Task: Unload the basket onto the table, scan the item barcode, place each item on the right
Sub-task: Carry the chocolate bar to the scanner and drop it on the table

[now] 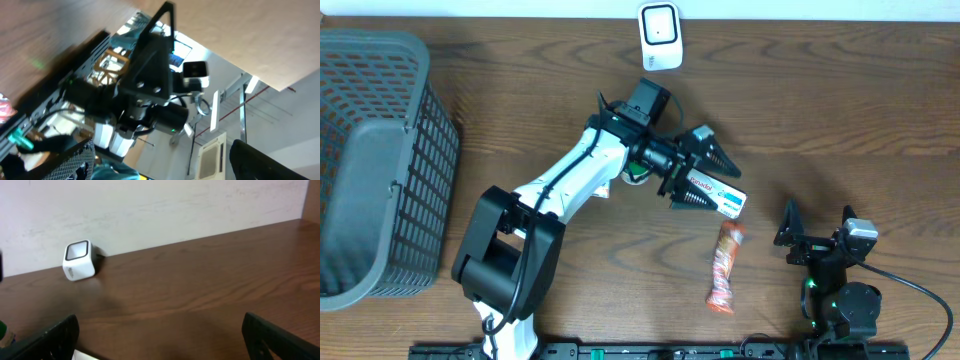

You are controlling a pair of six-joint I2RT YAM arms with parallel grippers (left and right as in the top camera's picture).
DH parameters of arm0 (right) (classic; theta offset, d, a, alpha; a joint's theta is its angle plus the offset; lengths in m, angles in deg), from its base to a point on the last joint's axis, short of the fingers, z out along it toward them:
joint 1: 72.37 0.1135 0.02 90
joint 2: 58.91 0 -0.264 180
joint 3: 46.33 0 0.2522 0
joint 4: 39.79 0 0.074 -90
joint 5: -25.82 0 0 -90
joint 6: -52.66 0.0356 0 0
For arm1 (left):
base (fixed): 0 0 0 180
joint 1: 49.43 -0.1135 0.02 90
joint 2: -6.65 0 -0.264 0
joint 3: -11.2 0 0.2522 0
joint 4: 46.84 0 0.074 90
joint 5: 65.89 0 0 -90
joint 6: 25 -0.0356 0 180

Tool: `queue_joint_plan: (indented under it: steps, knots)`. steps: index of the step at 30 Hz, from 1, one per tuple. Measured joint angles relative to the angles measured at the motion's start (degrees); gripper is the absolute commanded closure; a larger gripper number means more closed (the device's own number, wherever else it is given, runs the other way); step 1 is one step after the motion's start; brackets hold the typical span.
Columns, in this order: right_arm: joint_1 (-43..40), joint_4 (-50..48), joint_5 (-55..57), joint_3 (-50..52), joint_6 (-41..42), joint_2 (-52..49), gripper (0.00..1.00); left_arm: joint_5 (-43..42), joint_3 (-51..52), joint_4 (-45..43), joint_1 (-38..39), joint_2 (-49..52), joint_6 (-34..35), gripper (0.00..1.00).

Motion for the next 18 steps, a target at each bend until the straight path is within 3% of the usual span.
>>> queue_joint_plan:
  steps: [3, 6, 13, 15, 18]
  knots:
    - [0.00, 0.00, 0.00, 0.00, 0.00, -0.02, 0.01, -0.87, -0.02, -8.26, -1.01, -0.02, 5.49, 0.14]
    - [0.00, 0.00, 0.00, 0.00, 0.02, 0.00, 0.01, -1.40, 0.00, -24.39, -2.19, -0.31, 13.09, 0.14]
    - [0.00, 0.00, 0.00, 0.00, 0.00, 0.00, 0.01, -1.31, -1.42, -86.49, -6.43, -6.05, 34.69, 0.13]
    - [0.00, 0.02, 0.00, 0.00, 0.00, -0.02, 0.01, -1.64, -2.05, -93.50, -8.31, -8.41, 39.17, 0.13]
    - [0.00, 0.00, 0.00, 0.00, 0.02, 0.00, 0.01, -1.77, -3.04, -93.64, -13.18, -10.43, 42.40, 0.13]
